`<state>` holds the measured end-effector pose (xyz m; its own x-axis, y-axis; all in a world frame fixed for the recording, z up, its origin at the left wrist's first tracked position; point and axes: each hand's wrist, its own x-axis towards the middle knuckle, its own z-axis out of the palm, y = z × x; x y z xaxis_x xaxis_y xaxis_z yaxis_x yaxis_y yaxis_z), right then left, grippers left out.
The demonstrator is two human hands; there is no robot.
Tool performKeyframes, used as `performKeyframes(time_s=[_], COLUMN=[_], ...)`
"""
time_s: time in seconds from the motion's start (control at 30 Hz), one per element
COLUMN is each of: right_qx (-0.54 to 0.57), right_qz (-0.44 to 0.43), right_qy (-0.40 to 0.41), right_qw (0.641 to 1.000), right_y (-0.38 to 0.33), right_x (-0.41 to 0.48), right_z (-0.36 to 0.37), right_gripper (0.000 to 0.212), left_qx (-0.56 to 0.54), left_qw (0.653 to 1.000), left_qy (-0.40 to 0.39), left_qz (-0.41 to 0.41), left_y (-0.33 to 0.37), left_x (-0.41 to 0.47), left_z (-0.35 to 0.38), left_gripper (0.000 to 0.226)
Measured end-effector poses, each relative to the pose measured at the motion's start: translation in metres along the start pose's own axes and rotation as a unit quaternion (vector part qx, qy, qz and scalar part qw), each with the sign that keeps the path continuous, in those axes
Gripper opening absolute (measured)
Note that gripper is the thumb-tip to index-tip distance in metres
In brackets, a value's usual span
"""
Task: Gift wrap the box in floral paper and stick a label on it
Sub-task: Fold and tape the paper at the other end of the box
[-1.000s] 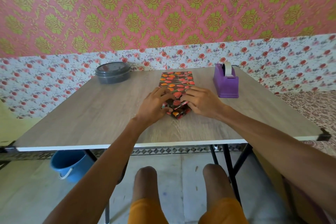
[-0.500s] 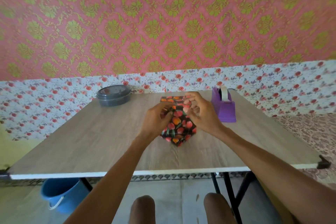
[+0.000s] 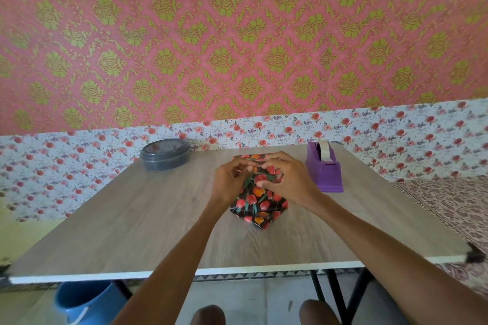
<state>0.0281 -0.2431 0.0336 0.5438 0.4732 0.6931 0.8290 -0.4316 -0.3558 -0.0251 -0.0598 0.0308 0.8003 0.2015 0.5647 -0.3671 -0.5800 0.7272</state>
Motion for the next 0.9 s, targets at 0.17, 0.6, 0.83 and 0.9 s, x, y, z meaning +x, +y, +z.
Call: performKeyframes(time_s=[0.17, 0.6, 0.83, 0.9], right_qx=[-0.089, -0.287, -0.307, -0.271], right_qz=[-0.012, -0.068, -0.072, -0.055], right_qy=[0.042, 0.016, 0.044, 0.032], right_qw=[0.995, 0.955, 0.948, 0.96], right_y=[-0.003, -0.015, -0.022, -0.024], right_x=[0.004, 0.0, 0.022, 0.025], right_z=[0.006, 0.01, -0.006, -0.01], right_gripper=[0.015, 0.012, 0.008, 0.014], left_qx=[-0.03, -0.032, 0.027, 0.02], left_qw=[0.999, 0.999, 1.0, 1.0], left_qy=[-0.01, -0.006, -0.004, 0.005], left_qz=[-0.012, -0.02, -0.011, -0.008], left_y=[-0.007, -0.008, -0.008, -0.007], left_x=[0.0, -0.001, -0.001, 0.001], left_z=[0.003, 0.004, 0.005, 0.007], left_gripper=[0.015, 0.013, 0.014, 0.015])
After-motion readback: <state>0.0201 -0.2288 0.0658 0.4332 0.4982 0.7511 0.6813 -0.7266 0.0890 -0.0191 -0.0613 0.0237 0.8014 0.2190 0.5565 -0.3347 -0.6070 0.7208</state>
